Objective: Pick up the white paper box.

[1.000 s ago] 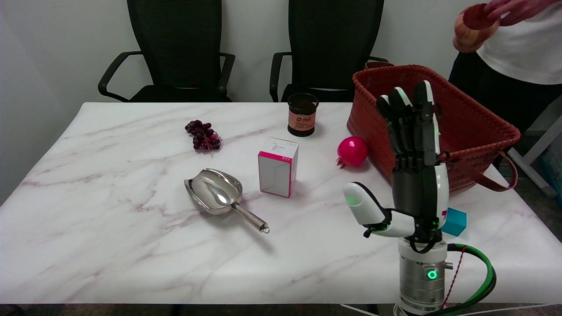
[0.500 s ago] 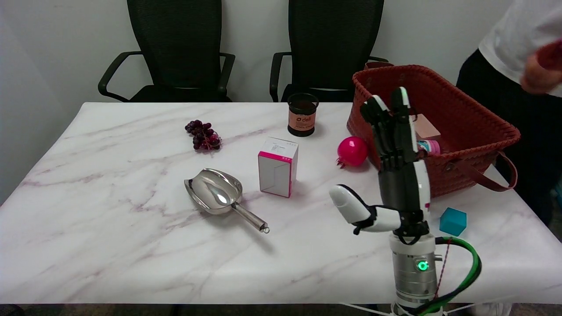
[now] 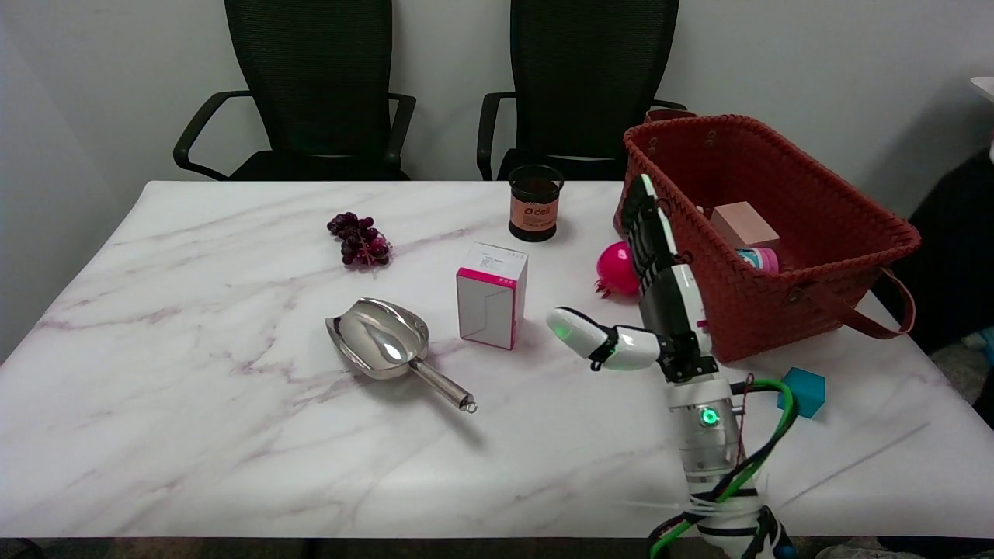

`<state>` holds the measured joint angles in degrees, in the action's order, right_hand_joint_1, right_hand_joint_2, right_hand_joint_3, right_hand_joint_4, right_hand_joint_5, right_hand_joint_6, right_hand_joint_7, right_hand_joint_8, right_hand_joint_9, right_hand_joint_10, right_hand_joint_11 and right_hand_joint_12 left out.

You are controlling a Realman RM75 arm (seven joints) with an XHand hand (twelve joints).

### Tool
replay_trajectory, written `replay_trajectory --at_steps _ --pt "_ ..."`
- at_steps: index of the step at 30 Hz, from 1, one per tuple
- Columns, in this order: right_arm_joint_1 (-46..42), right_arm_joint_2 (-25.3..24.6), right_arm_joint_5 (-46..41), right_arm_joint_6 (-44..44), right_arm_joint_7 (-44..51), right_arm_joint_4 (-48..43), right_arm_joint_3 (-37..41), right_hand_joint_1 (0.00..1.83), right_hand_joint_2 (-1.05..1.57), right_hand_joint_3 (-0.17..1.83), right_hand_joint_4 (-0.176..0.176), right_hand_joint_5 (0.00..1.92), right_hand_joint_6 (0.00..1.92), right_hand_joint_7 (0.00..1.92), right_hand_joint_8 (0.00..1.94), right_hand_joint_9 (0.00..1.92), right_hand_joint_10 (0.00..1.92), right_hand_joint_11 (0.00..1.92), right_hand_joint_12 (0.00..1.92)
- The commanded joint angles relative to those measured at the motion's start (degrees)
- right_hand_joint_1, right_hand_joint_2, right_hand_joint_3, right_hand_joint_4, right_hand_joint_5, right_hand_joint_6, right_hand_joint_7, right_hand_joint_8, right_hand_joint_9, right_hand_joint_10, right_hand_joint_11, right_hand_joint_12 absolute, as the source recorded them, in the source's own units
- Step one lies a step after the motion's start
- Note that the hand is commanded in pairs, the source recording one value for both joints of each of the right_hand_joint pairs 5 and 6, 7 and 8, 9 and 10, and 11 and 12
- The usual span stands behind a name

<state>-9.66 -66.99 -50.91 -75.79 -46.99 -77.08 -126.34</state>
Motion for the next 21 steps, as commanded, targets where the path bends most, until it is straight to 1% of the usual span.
replay_trajectory --at_steps 1,2,5,6,10,17,21 --pt "3.0 -0.2 -5.2 20.2 -0.3 3.1 8.9 1.08 0.25 0.15 0.000 0.00 0.00 0.00 0.00 0.00 0.00 0.00 0.00" --pt "3.1 -0.2 -5.2 21.3 -0.3 3.0 9.2 1.08 0.22 0.03 0.000 0.00 0.00 0.00 0.00 0.00 0.00 0.00 0.00" --pt "3.8 -0.2 -5.0 25.3 -0.3 3.0 10.5 1.08 0.18 -0.15 0.000 0.00 0.00 0.00 0.00 0.00 0.00 0.00 0.00" --pt "4.4 -0.4 -4.9 26.3 -0.3 3.2 10.7 1.07 0.16 -0.17 0.000 0.00 0.00 0.00 0.00 0.00 0.00 0.00 0.00" --pt "7.1 -1.5 -5.2 27.2 -0.2 5.3 10.2 1.08 0.11 -0.17 0.000 0.00 0.00 0.00 0.00 0.00 0.00 0.00 0.00" --pt "13.4 -3.9 -5.4 27.3 -0.8 12.2 8.1 1.10 0.06 -0.17 0.000 0.00 0.00 0.00 0.00 0.00 0.00 0.00 0.00" --pt "17.2 -5.2 -7.6 27.3 -0.8 15.7 6.0 1.10 0.05 -0.17 0.000 0.00 0.00 0.00 0.00 0.00 0.00 0.00 0.00"
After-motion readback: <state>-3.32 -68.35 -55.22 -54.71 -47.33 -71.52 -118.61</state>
